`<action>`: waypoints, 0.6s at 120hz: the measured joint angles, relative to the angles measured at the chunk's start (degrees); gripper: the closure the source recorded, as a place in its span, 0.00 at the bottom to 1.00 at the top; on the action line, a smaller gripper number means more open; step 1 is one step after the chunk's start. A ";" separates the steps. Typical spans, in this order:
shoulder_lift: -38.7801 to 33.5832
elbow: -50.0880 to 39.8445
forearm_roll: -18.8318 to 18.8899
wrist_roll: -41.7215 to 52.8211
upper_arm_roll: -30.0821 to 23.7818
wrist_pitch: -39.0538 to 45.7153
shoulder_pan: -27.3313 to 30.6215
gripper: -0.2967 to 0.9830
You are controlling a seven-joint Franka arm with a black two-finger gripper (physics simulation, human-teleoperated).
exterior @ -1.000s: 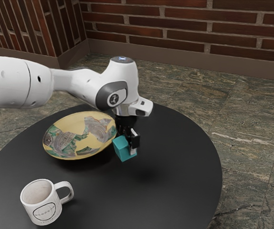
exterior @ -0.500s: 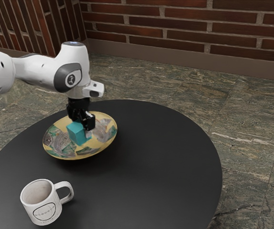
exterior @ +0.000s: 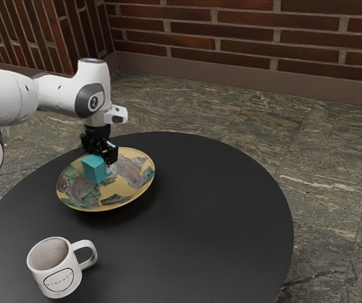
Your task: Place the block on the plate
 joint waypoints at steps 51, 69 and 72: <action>8.83 7.06 -0.29 0.28 -0.73 -2.39 0.08 0.50; 8.96 7.11 -0.48 0.56 -0.73 -2.47 0.08 0.42; 8.97 7.11 -0.53 0.62 -0.72 -2.48 0.08 0.40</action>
